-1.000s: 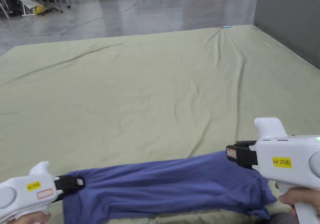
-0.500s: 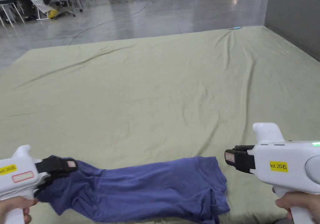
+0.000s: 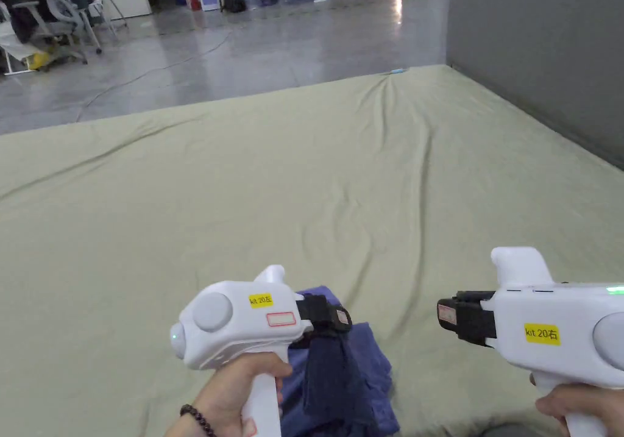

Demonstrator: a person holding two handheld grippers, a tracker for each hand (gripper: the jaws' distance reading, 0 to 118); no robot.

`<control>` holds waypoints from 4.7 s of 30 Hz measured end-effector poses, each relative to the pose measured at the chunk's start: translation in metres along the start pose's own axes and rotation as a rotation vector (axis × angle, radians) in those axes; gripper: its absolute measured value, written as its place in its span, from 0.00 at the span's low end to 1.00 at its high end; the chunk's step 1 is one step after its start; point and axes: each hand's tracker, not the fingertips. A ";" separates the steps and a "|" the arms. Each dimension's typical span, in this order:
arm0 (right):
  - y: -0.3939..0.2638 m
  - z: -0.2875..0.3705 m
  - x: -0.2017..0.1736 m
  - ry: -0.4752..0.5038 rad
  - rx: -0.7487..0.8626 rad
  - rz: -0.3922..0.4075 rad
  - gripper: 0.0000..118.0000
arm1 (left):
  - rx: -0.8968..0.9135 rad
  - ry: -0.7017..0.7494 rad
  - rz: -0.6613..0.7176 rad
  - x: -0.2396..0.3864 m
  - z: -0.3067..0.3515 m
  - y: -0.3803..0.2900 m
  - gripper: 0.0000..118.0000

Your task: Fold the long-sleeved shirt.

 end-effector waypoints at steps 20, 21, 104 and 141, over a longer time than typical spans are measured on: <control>-0.010 -0.008 -0.010 0.020 -0.021 0.013 0.00 | 0.216 0.057 -0.184 -0.014 0.084 -0.002 0.26; -0.010 -0.010 -0.012 0.025 -0.024 0.015 0.00 | 0.216 0.153 -0.225 -0.013 0.082 -0.007 0.00; -0.030 -0.185 -0.041 0.040 -0.306 0.033 0.00 | 0.024 0.011 -0.087 -0.132 0.044 -0.022 0.08; -0.026 -0.337 -0.429 0.374 -0.166 0.609 0.00 | 0.345 0.861 -0.039 -0.334 0.396 0.030 0.99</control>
